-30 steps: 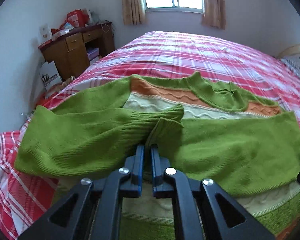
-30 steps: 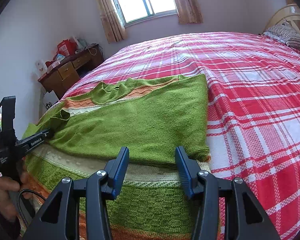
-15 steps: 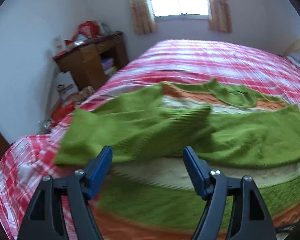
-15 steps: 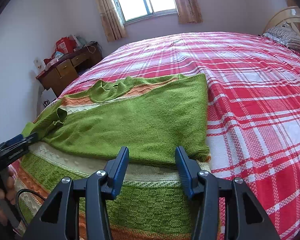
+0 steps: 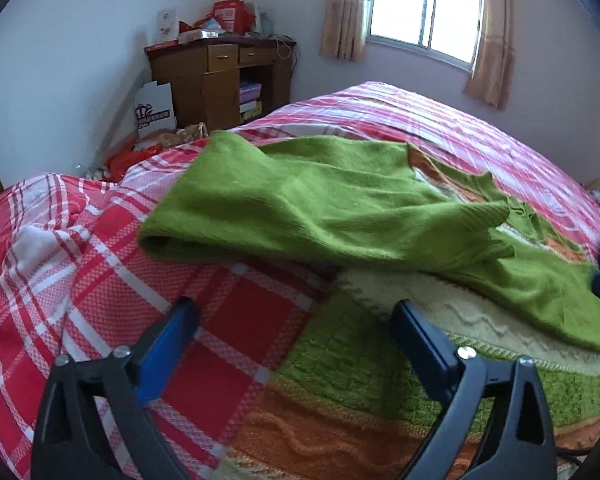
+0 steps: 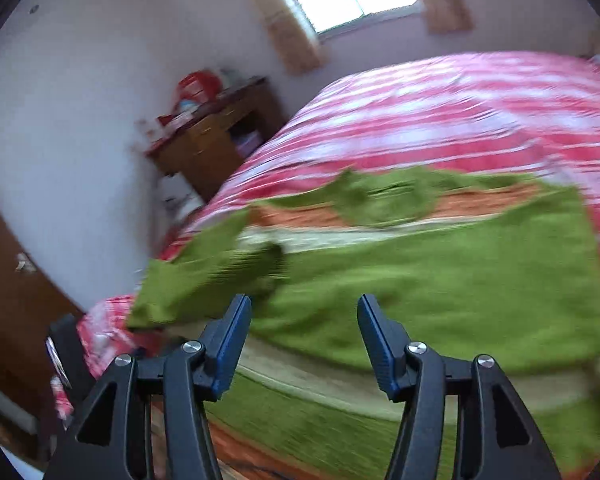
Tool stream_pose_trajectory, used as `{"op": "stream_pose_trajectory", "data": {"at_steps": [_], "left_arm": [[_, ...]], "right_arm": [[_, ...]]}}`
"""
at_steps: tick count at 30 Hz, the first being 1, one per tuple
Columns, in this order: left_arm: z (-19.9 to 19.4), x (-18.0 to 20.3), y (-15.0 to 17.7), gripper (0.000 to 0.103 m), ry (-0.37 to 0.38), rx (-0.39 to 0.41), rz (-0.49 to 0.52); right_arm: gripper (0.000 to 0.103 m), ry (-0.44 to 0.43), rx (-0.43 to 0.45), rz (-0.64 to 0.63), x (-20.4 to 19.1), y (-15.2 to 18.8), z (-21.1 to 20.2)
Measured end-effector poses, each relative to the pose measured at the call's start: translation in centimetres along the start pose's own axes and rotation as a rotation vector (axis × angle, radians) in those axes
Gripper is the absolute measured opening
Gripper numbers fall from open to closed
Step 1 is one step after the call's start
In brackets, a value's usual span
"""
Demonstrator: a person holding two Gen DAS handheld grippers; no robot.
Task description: Fold small clothes
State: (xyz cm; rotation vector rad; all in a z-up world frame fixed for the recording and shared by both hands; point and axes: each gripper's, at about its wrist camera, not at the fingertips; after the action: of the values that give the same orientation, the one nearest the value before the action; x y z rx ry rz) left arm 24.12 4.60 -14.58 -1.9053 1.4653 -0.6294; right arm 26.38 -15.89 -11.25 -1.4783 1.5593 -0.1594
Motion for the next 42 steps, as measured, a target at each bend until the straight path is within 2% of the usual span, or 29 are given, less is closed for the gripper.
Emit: {"op": "stream_pose_trajectory", "data": {"at_steps": [4, 10, 12, 13, 15, 17, 24, 29, 33, 36, 42], "left_arm": [[-0.2, -0.4, 0.1, 0.101, 0.013, 0.010, -0.013], [-0.2, -1.0, 0.3, 0.102, 0.021, 0.012, -0.015], [-0.2, -1.1, 0.3, 0.103, 0.027, 0.012, -0.017], [-0.2, -1.1, 0.4, 0.103, 0.027, 0.012, -0.017], [-0.2, -1.1, 0.4, 0.103, 0.025, 0.011, -0.016], [-0.2, -1.1, 0.4, 0.103, 0.022, 0.010, -0.014], [-0.1, -1.0, 0.3, 0.103, 0.022, 0.010, -0.014], [0.0, -0.9, 0.3, 0.103, 0.011, 0.006, -0.009], [0.1, -0.8, 0.3, 0.103, 0.003, 0.004, -0.006], [0.2, -0.8, 0.2, 0.103, -0.003, 0.002, -0.004], [0.2, -0.7, 0.2, 0.103, -0.018, -0.001, -0.001]], "right_arm": [[0.057, -0.049, -0.073, 0.029, -1.4, -1.1, 5.6], [0.056, 0.027, -0.147, 0.002, -2.0, -0.7, 10.6], [0.045, 0.048, -0.121, -0.034, -2.4, -0.7, 10.4], [0.033, 0.054, -0.127, -0.045, -2.5, -0.7, 10.5], [0.027, 0.055, -0.127, -0.046, -2.5, -1.0, 10.3], [0.008, 0.068, -0.116, -0.064, -2.6, -1.2, 9.7], [0.006, 0.061, 0.005, -0.157, -4.6, -3.0, 4.8], [0.006, 0.114, 0.122, -0.192, -4.0, -4.9, -1.0], [0.006, 0.191, 0.184, -0.191, -1.4, -5.8, -5.6], [0.006, 0.288, 0.228, -0.175, 1.6, -5.6, -8.8], [0.006, 0.408, 0.204, -0.092, 8.1, -3.8, -11.7]]}}
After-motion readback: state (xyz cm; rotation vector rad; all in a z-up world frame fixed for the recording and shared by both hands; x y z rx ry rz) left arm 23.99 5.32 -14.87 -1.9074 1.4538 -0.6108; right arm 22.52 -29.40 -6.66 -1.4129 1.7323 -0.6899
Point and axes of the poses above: each gripper's, at about its wrist camera, not at the fingertips, and z roughly the way its jaws point, x to its right, y to its underside, and after that the axes turned 8 degrees about -y, right-handed
